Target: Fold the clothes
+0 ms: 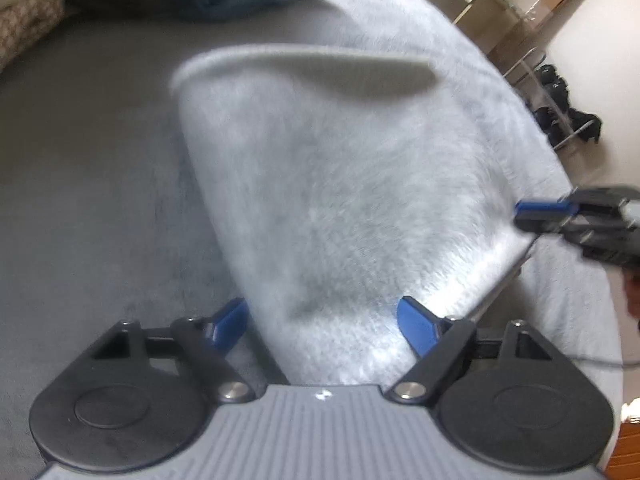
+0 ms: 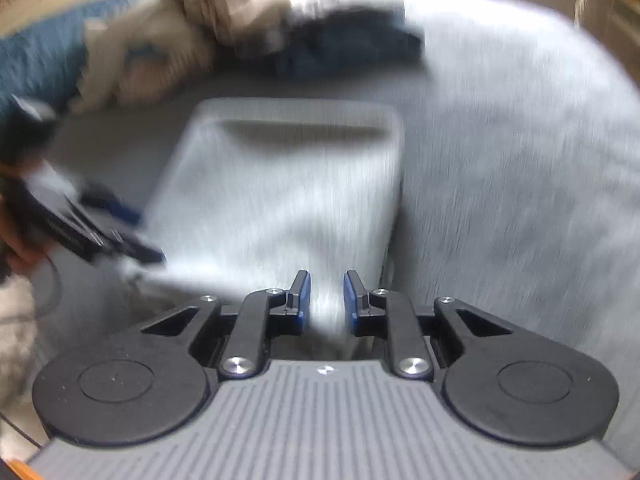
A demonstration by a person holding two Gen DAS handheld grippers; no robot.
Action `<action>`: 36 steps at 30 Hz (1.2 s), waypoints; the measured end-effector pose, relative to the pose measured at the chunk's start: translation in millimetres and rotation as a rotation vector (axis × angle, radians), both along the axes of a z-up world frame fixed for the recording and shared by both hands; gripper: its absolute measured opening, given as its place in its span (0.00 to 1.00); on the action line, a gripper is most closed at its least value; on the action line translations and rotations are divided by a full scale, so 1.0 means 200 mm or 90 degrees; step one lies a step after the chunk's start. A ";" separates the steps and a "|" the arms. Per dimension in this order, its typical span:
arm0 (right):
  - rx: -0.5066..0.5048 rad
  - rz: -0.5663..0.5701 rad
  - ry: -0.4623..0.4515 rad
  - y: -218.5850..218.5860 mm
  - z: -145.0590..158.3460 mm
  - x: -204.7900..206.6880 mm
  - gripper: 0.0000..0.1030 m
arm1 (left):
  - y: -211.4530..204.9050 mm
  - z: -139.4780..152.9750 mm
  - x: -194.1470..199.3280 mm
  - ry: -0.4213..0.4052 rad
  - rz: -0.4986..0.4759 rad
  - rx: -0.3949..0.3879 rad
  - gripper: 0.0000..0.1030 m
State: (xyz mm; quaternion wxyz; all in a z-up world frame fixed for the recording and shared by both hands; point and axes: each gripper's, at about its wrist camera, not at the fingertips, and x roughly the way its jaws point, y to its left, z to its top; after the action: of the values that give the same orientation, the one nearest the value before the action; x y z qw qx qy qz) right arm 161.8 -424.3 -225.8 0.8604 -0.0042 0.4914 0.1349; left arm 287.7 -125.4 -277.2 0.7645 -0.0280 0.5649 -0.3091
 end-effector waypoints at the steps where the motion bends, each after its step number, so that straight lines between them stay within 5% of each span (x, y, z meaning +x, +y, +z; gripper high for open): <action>1: -0.018 -0.010 0.003 0.02 -0.07 0.00 0.16 | 0.00 0.00 0.00 0.000 0.001 0.002 0.85; 6: 0.050 -0.135 0.000 -0.07 -0.06 0.00 0.17 | 0.01 -0.01 -0.01 0.003 0.007 0.014 0.81; 11: 0.043 -0.111 -0.052 0.00 0.12 -0.12 0.17 | 0.02 -0.03 -0.02 0.007 0.012 0.027 0.82; 18: -0.007 -0.123 -0.001 0.15 -0.09 -0.08 0.18 | 0.00 -0.06 -0.03 0.027 0.046 0.057 0.86; 27: 0.021 -0.180 -0.022 0.14 0.17 -0.05 0.18 | -0.14 0.12 -0.09 -0.033 0.052 0.167 0.83; 36: -0.043 -0.152 0.043 0.23 0.06 0.07 0.18 | -0.20 0.08 -0.11 -0.028 0.067 0.220 0.85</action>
State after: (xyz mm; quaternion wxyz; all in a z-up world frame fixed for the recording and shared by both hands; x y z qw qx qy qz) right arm 176.5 -378.6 -214.0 0.8525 0.0298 0.5217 0.0144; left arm 265.9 -165.6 -260.3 0.7853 0.0812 0.5904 -0.1679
